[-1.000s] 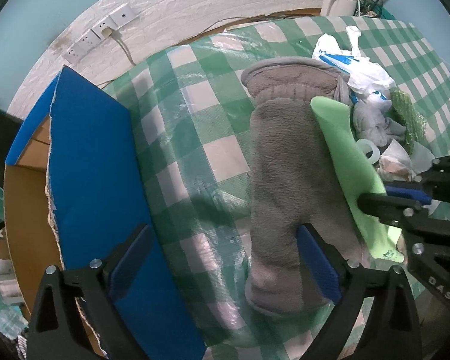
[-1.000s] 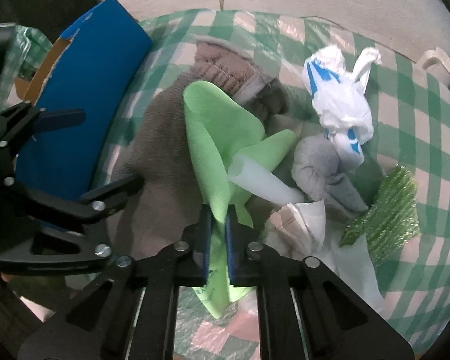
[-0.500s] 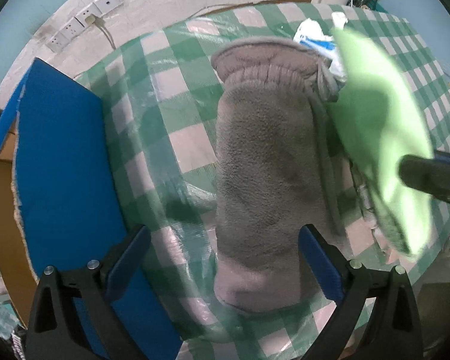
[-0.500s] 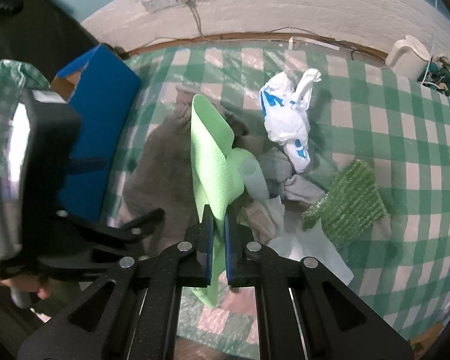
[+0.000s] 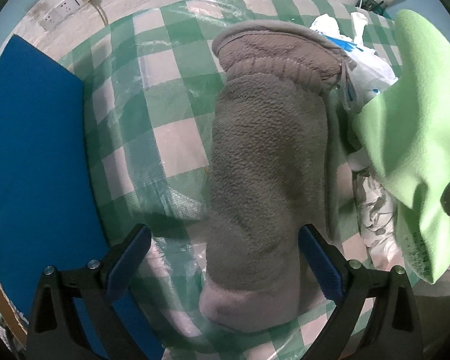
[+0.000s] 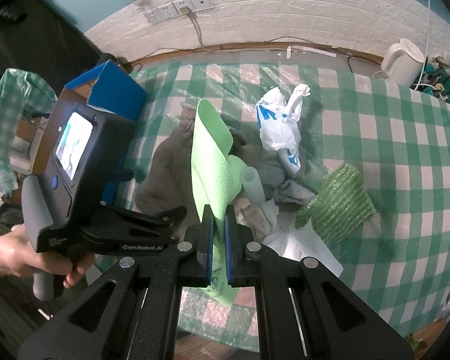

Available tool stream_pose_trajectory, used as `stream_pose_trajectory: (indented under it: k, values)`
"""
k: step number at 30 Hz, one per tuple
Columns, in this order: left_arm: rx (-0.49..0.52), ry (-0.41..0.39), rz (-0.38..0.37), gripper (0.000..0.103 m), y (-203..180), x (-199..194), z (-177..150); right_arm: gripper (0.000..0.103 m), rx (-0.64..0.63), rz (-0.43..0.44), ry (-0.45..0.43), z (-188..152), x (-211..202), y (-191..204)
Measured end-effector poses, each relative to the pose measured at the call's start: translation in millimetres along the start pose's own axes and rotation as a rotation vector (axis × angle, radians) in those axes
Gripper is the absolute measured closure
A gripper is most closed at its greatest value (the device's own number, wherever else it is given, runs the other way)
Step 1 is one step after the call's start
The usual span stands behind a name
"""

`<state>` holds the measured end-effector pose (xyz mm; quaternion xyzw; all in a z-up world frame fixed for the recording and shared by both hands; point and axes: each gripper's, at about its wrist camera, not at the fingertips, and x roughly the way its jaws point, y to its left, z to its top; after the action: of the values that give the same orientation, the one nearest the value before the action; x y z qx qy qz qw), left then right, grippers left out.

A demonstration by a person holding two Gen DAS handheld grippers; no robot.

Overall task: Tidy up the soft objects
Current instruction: 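Close the right tool on the green cloth while the left tool closes on the grey sock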

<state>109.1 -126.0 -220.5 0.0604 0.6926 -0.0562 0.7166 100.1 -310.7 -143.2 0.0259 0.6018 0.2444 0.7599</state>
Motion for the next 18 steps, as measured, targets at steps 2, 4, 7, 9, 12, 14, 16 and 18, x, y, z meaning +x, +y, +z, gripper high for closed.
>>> stream_pose_trajectory:
  k: [2,4,7,9,12,14,16,18]
  values:
    - [0.005,-0.012,-0.014,0.022,-5,1,-1,0.097,-0.001,-0.001,0.001,-1,1,1]
    - [0.012,-0.011,-0.029,0.027,-13,-1,1,0.097,-0.002,-0.002,0.001,-1,2,1]
    - [0.024,-0.046,0.005,0.053,-18,-6,4,0.097,-0.003,-0.008,0.0,-1,2,2]
    - [0.042,-0.06,-0.011,0.068,-23,-12,5,0.097,-0.003,-0.01,0.0,-1,1,2]
    - [0.042,-0.066,-0.04,0.076,-26,-20,9,0.097,-0.004,-0.012,-0.006,-1,-1,3]
    - [0.041,-0.075,-0.046,0.079,-27,-24,8,0.097,-0.007,-0.011,-0.012,0,-2,5]
    - [0.037,-0.08,-0.048,0.081,-29,-29,9,0.097,-0.01,-0.009,-0.018,0,-5,6]
    - [0.03,-0.085,-0.052,0.083,-28,-33,3,0.097,-0.015,-0.01,-0.026,0,-8,8]
